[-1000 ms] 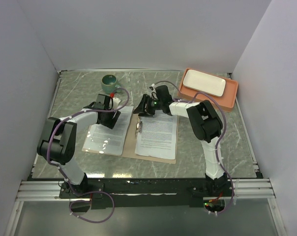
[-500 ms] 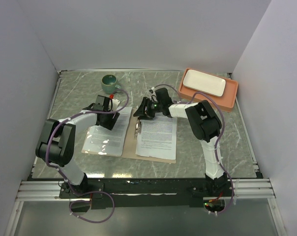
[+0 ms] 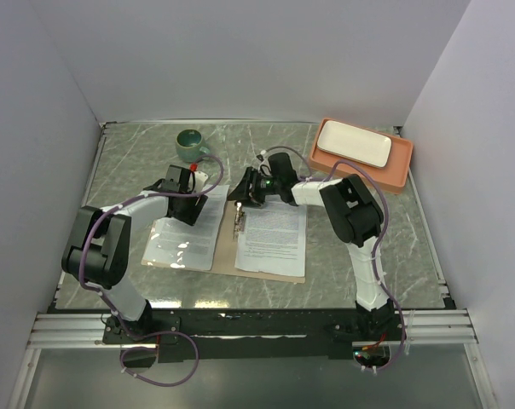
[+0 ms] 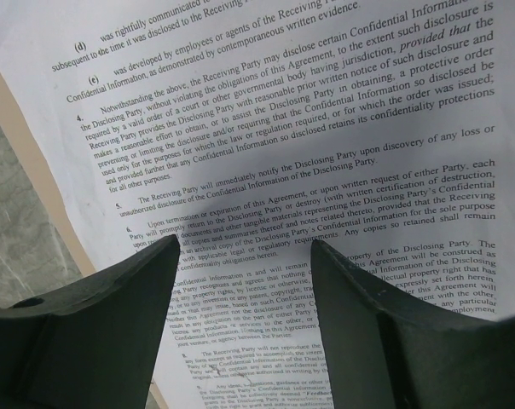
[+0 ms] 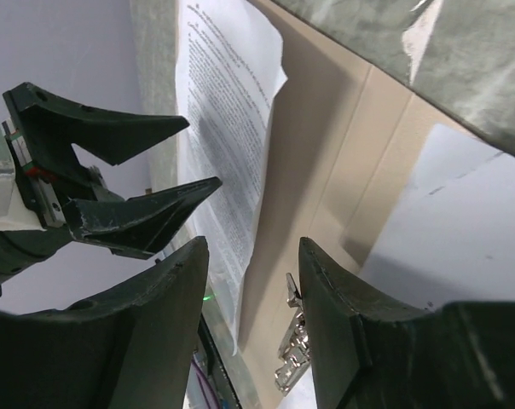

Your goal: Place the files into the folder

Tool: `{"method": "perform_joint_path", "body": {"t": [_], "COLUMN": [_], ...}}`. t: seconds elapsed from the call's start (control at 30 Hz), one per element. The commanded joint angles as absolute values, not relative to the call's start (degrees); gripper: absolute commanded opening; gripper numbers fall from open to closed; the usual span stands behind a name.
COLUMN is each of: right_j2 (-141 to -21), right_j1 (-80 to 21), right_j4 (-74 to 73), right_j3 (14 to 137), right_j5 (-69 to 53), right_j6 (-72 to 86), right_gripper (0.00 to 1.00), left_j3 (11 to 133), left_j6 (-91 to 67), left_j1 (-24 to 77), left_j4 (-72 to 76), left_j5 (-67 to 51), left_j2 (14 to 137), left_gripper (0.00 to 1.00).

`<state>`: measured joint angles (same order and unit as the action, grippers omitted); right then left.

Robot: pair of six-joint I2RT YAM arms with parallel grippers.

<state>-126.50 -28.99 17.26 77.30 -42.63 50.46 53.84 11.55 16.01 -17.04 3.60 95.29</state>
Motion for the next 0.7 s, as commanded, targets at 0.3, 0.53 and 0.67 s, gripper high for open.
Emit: {"method": "perform_joint_path", "body": {"t": [0.3,0.53,0.67], "right_j2": [-122.96,-120.59,-119.10], "right_j1": [-30.32,-31.73,-32.25], "right_j4": [21.36,22.32,22.59], "right_j3": [76.03,74.45,73.39], "right_j5": [-44.38,-44.65,-44.74], "right_j6": [52.65,52.82,53.09], "right_gripper": [0.53,0.52,0.52], "left_j3": [54.14,53.97,53.79], "left_j6": [12.57,12.83,12.83], "left_j1": [16.00,16.00,16.00], "left_j4": [-18.63,-18.63,-18.54], "left_j5": [5.10,5.27,5.54], "left_j2": [93.78,93.43,93.08], "left_gripper": [0.68,0.68,0.67]}}
